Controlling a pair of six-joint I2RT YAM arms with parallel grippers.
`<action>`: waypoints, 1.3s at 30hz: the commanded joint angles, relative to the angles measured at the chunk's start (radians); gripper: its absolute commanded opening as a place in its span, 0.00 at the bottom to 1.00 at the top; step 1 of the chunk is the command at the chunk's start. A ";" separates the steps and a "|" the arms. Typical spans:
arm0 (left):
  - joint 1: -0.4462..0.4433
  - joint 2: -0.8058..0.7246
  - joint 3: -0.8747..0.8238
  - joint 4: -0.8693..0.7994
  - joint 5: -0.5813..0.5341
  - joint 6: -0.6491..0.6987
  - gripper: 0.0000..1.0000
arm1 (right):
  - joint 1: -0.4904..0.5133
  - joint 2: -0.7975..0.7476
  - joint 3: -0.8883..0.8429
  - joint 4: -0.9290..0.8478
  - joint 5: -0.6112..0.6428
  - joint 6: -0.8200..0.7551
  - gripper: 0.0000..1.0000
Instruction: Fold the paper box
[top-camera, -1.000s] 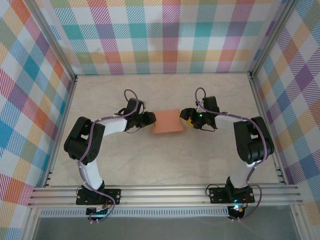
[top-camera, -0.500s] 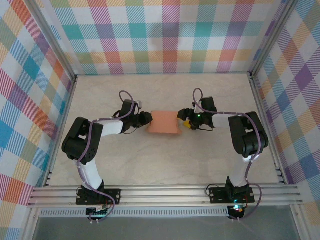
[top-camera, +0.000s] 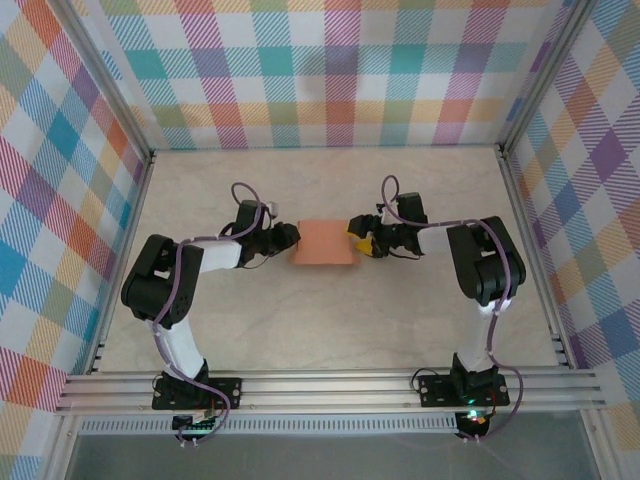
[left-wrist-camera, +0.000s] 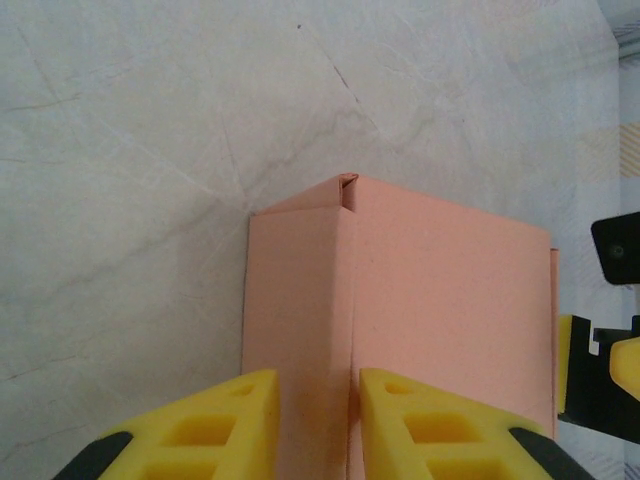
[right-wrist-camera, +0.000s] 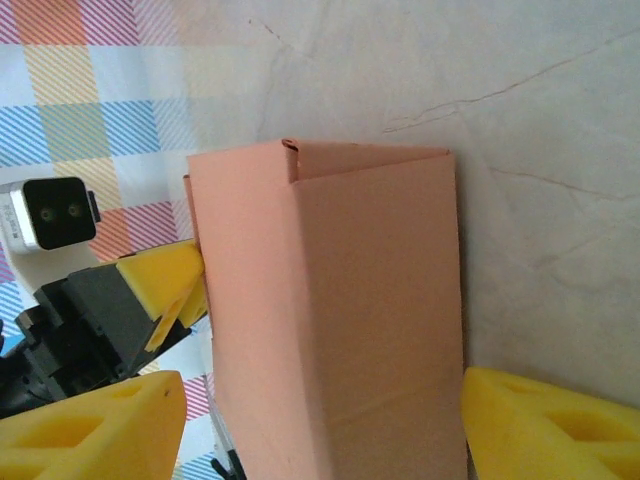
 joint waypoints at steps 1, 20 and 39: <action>0.029 0.030 -0.036 -0.036 0.002 -0.015 0.26 | 0.012 0.015 0.024 0.046 -0.048 0.024 0.72; 0.098 0.093 -0.079 0.076 0.100 -0.075 0.22 | 0.024 0.025 0.063 -0.035 -0.032 0.038 0.72; 0.132 0.154 -0.090 0.124 0.141 -0.078 0.22 | 0.052 0.080 0.153 -0.163 -0.014 0.019 0.72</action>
